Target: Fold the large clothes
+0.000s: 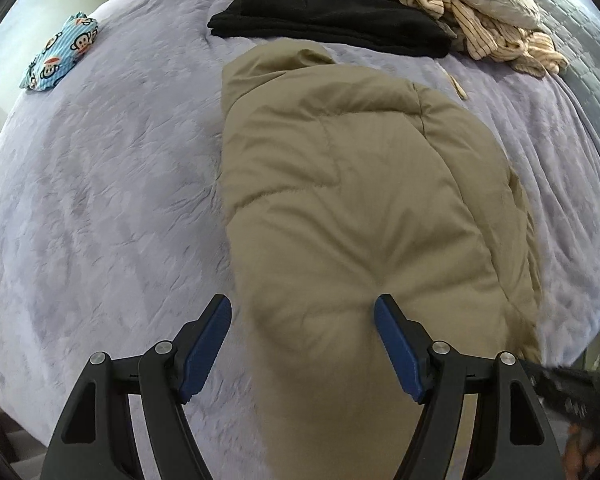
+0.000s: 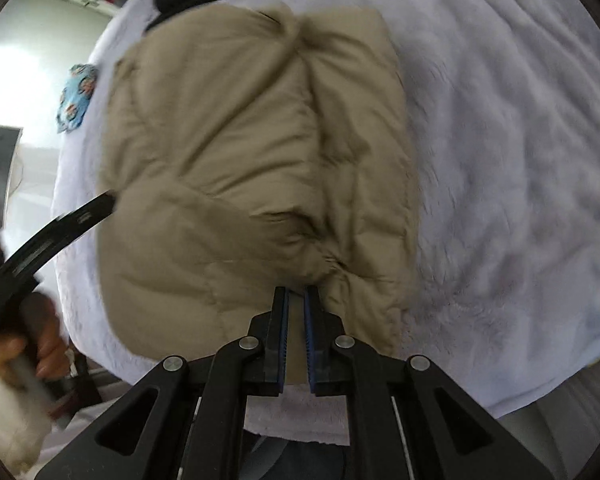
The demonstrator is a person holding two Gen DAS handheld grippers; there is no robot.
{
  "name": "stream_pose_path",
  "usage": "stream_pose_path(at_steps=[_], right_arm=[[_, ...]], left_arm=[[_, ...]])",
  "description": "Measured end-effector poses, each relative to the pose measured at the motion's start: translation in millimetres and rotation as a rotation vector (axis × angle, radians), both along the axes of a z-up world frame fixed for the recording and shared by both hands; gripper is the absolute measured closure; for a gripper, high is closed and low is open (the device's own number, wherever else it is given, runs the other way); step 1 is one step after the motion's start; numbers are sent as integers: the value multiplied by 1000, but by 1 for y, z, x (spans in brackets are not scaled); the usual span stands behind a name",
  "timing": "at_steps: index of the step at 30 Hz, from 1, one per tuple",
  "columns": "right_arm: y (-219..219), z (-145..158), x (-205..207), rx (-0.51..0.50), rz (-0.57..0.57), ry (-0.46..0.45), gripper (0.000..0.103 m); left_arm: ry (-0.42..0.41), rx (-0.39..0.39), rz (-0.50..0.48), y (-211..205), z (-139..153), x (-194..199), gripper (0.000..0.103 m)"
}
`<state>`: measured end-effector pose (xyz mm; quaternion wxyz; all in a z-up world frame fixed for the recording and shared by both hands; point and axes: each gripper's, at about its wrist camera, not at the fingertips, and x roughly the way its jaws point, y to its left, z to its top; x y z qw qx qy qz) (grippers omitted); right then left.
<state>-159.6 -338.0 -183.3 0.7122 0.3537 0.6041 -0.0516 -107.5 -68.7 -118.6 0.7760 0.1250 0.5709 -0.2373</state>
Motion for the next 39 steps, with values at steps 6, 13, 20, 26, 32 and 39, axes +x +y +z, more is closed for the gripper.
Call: stream_pose_path(at_steps=[6,13,20,26,32,39], right_arm=[[2,-12,10,-29,2,34,94],[10,-10,13,-77,-21,74,94],[39,13,16,-132,-88,69,94],[69,35,0,-176,-138,48,94],[89,48,-1,-198,-165,47,94],[61,62,-5,-203,-176,15,83]], left_arm=[[60,13,-23,16,1,-15,28],[88,-7,-50,29,-3,-18,28],[85,-26,-102,43,-4,-15,28],[52,-23,-118,62,-3,-12,0],[59,-33,-125,78,-7,-8,0],[67,-7,-105,75,-16,1,0]])
